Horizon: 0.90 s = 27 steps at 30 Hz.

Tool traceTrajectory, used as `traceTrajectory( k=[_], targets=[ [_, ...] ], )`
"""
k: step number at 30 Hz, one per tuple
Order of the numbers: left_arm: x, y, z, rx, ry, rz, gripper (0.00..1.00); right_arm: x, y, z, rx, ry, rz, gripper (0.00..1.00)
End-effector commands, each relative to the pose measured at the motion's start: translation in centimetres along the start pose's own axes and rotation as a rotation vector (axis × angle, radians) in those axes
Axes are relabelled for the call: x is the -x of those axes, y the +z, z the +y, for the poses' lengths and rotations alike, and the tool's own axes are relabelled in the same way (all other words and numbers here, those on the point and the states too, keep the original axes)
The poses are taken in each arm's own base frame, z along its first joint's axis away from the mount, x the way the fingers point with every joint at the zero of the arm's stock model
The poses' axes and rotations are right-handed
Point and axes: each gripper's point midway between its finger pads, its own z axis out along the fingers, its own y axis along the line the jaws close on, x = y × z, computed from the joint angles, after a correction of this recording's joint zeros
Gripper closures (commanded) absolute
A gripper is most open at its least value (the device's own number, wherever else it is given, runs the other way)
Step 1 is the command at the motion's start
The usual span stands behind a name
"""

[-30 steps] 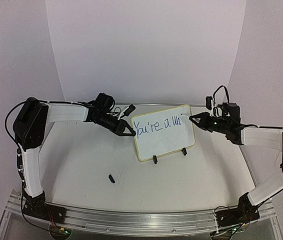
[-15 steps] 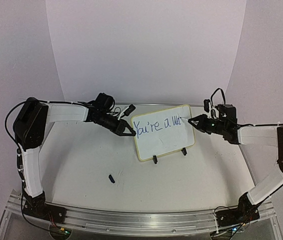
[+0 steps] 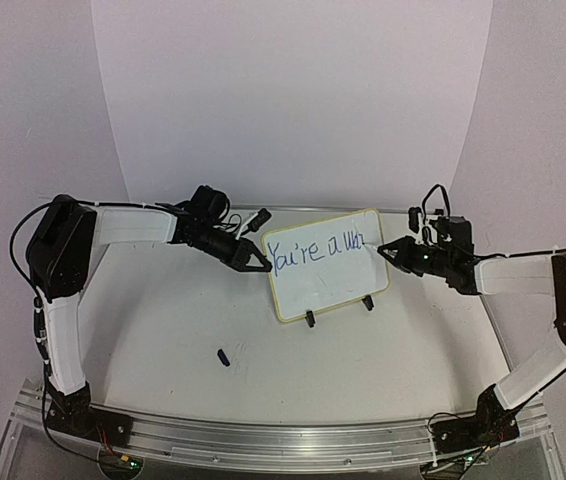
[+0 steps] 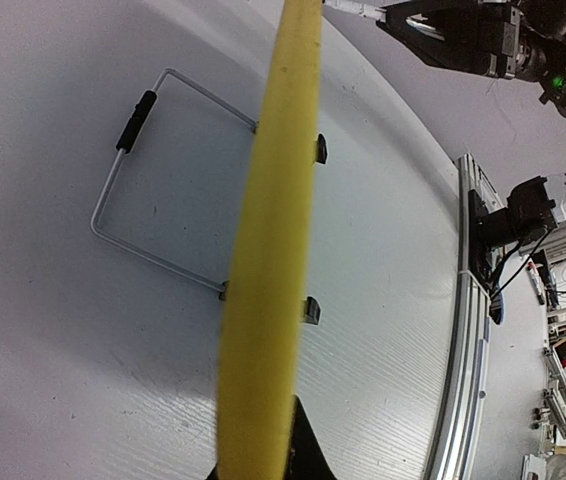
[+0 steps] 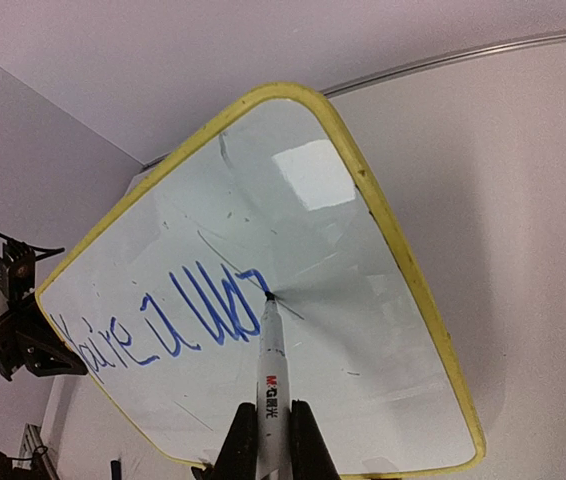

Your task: Write a sentence on the whiteboard

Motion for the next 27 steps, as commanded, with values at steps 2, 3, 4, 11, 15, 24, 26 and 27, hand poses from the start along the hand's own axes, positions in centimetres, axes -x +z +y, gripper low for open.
traceTrajectory(
  k=[2,3,4,11,15,24,26,27],
  targets=[
    [-1.7,1.3,0.4,0.018,-0.013,0.062,1.00,-0.9,-0.5,-0.7,-0.017,0.012,0.003,1.00],
    [-1.7,1.3,0.4,0.018,-0.012,0.062,1.00,-0.8,-0.6,-0.6,-0.017,0.013,0.002,1.00],
    [-1.7,1.3,0.5,0.018,-0.013,0.062,1.00,-0.8,-0.6,-0.6,-0.018,0.012,-0.001,1.00],
    [-1.7,1.4,0.3,0.015,-0.011,0.063,1.00,1.4,-0.7,0.5,0.014,0.015,-0.069,1.00],
    [-1.8,1.4,0.4,0.017,-0.012,0.063,1.00,2.4,-0.3,1.0,0.037,0.021,-0.093,1.00],
    [-1.7,1.3,0.3,0.016,-0.011,0.063,1.00,3.0,0.0,0.7,0.019,0.031,-0.115,1.00],
    [-1.7,1.3,0.3,0.016,-0.012,0.063,1.00,3.0,-0.1,0.3,0.003,0.036,-0.123,1.00],
    [-1.7,1.3,0.3,0.017,-0.012,0.063,1.00,3.0,-0.2,0.3,-0.003,0.037,-0.126,1.00]
  ],
)
